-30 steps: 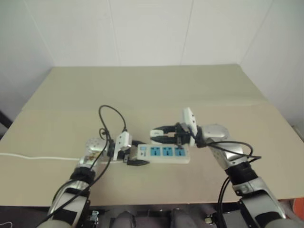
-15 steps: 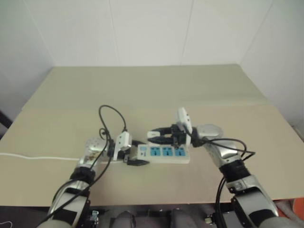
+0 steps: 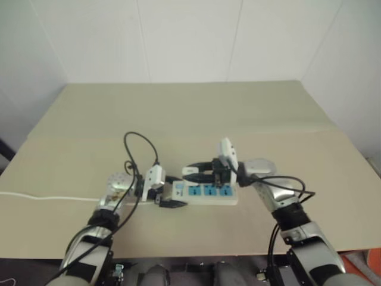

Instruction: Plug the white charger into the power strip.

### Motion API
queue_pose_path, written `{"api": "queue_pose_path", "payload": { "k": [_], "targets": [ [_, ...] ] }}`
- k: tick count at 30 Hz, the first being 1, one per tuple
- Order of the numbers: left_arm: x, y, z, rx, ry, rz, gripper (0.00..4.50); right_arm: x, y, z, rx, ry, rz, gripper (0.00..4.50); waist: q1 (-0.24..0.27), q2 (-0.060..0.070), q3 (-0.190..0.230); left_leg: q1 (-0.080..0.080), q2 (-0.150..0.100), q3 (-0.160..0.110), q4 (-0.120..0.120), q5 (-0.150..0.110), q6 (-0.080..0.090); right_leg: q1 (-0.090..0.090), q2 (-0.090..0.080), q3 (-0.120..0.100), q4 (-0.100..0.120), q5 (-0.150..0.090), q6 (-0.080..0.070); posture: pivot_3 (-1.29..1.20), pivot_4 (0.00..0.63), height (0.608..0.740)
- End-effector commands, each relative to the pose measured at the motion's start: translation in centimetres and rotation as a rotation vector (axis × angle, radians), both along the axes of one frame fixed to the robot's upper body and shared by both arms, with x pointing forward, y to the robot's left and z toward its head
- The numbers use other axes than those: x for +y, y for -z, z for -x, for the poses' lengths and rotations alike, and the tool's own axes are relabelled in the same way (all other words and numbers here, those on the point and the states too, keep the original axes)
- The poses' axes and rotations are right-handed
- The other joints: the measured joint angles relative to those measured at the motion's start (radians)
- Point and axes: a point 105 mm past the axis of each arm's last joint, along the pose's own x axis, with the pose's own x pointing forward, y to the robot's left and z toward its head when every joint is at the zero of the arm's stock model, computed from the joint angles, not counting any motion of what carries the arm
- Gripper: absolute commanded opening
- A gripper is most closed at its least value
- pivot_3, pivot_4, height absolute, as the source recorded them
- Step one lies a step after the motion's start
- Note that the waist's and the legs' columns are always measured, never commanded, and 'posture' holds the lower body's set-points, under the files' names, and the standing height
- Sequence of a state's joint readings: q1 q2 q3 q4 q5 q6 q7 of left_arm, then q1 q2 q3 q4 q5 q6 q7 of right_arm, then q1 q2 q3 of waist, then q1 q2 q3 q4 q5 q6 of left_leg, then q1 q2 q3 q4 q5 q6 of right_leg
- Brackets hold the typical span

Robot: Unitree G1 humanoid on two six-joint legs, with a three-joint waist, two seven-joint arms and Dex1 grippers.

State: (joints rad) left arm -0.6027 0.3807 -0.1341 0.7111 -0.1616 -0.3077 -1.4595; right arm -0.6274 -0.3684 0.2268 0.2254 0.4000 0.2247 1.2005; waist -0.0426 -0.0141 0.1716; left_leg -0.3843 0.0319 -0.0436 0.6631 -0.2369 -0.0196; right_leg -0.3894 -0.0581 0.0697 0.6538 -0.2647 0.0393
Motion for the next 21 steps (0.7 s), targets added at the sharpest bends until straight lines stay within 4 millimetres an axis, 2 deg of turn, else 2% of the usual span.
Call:
{"api": "queue_pose_path", "payload": {
  "k": [1,21],
  "targets": [
    [0.4,0.4,0.0,0.001,-0.016,-0.025,3.32,-0.4,-0.6,0.2,-0.036,0.003,-0.011,1.15,0.0,0.0,0.0,0.0,0.0,0.0,0.0,0.0,0.0,0.0,0.0,0.0,0.0,0.0,0.0,0.0,0.15,0.74],
    [0.5,0.2,-0.1,0.008,-0.011,-0.022,3.32,-0.4,0.5,-0.5,-0.039,0.055,-0.024,1.15,0.0,0.0,0.0,0.0,0.0,0.0,0.0,0.0,0.0,0.0,0.0,0.0,0.0,0.0,0.0,0.0,0.15,0.74]
  ]
}}
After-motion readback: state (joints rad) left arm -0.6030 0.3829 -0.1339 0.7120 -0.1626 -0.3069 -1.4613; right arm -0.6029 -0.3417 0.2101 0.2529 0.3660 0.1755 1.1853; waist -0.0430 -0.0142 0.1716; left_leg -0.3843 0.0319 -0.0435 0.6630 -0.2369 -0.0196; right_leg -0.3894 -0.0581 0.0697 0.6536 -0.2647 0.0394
